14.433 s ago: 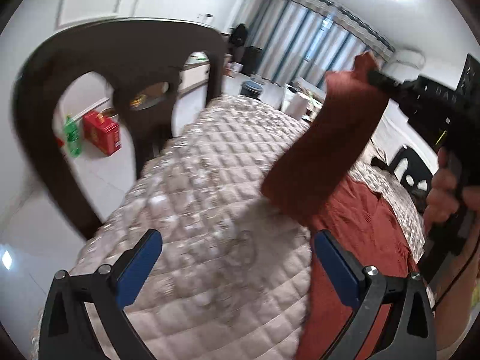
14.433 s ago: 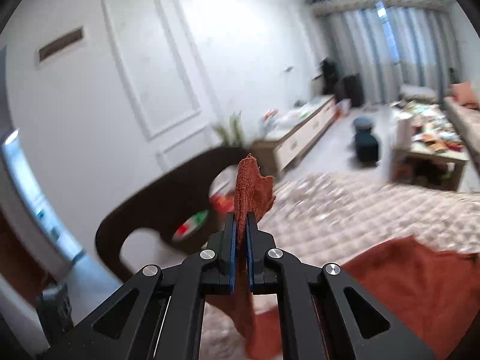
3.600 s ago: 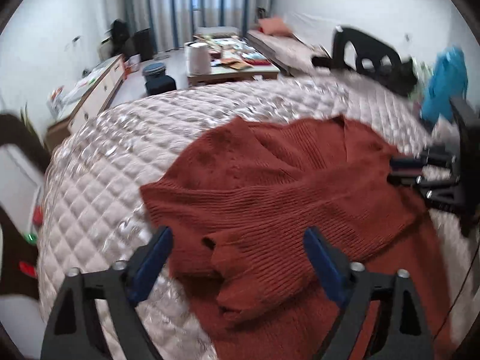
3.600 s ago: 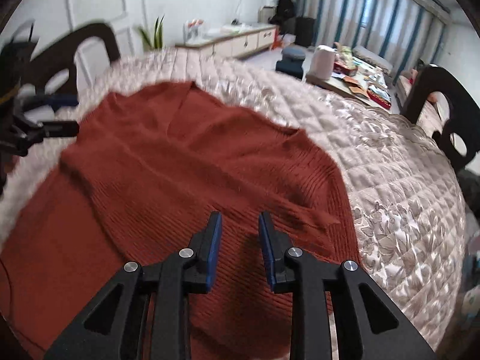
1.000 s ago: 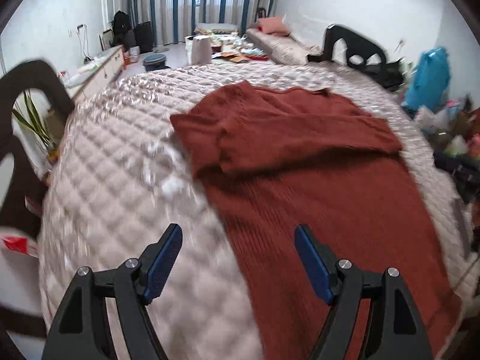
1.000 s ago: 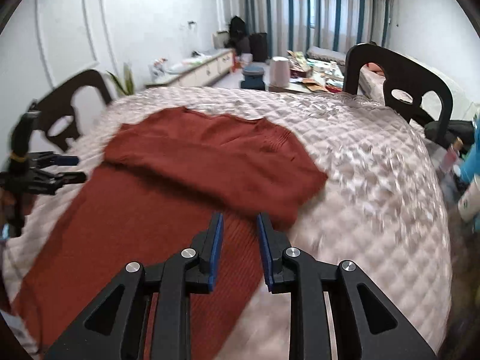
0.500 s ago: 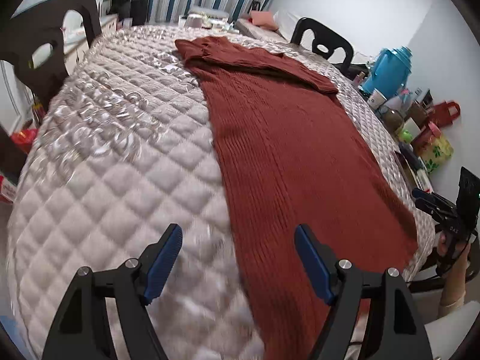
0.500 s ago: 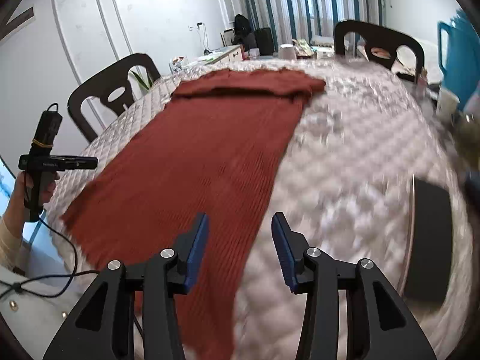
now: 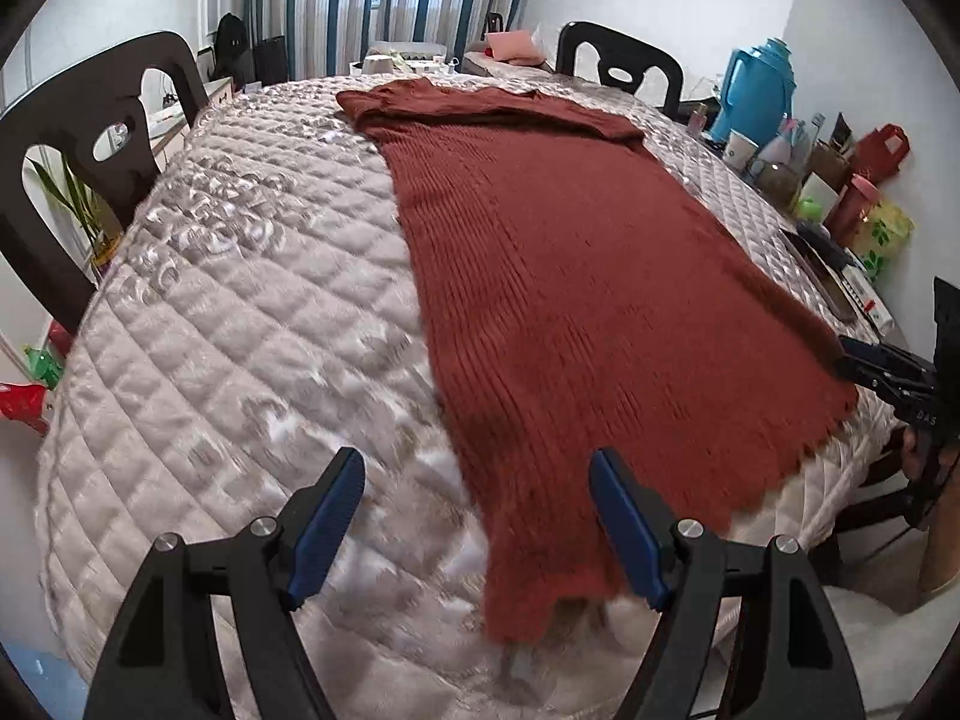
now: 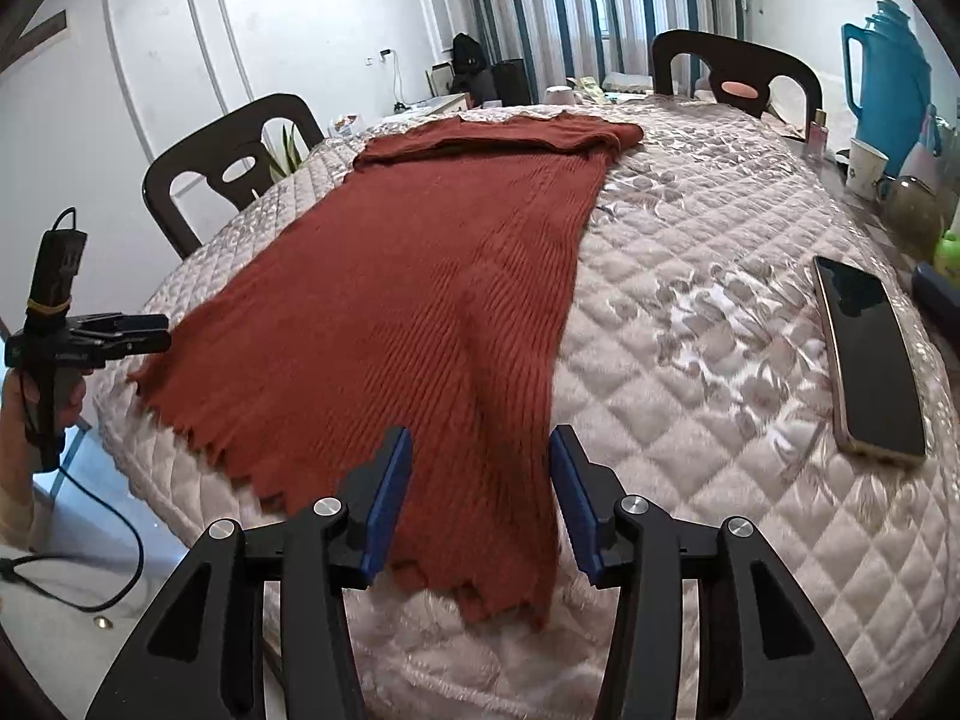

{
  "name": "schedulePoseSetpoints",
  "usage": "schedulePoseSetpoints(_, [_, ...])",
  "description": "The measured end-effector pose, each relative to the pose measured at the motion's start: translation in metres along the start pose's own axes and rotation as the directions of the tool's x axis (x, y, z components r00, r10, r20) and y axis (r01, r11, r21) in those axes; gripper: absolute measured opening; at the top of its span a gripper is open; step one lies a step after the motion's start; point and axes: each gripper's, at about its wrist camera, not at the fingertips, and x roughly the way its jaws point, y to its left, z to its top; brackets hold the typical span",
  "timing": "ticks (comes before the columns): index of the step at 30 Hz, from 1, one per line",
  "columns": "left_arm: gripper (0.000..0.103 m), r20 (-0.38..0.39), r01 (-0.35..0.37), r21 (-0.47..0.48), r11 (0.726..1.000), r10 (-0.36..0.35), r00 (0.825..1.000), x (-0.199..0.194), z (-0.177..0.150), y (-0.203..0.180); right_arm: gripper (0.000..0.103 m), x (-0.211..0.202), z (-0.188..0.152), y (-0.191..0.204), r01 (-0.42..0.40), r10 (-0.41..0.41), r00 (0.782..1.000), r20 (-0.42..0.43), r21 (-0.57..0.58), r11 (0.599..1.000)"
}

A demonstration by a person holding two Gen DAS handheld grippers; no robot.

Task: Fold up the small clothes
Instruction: 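Move both grippers to the dress hem and close on it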

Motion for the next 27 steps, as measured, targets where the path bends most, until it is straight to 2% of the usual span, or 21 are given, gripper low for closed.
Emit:
schedulePoseSetpoints(2, [0.079,-0.008,0.040,-0.036,0.999,-0.041,0.999,0.003,-0.005,0.003,0.052,0.000,-0.004,0.004,0.022,-0.022,1.000,-0.003,-0.016,1.000])
schedulePoseSetpoints(8, [0.079,0.011,0.031,-0.045,0.998,-0.031,0.999,0.000,-0.010,0.002,0.052,0.000,-0.012,0.004,0.016,-0.016,1.000,0.000,0.022,1.000])
schedulePoseSetpoints(14, [0.079,-0.003,-0.056,-0.023,0.998,0.056,0.998,0.000,-0.013,-0.006,0.052,0.000,-0.016,0.005,0.062,-0.062,0.998,0.005,0.026,0.998])
schedulePoseSetpoints(19, [0.079,-0.010,-0.100,-0.020,0.995,0.100,0.995,0.001,-0.015,-0.010,0.052,0.004,-0.018,0.006,0.069,-0.068,0.998,-0.017,0.023,0.997])
schedulePoseSetpoints(23, [0.087,-0.025,-0.116,-0.024,0.993,0.116,0.993,0.006,-0.012,-0.014,0.052,0.007,-0.017,0.006,0.068,-0.068,0.997,-0.021,0.026,0.997])
schedulePoseSetpoints(27, [0.093,-0.034,-0.149,-0.028,0.988,0.148,0.988,0.010,-0.010,-0.020,0.052,0.008,-0.016,0.001,0.048,-0.047,0.999,-0.010,0.078,0.996])
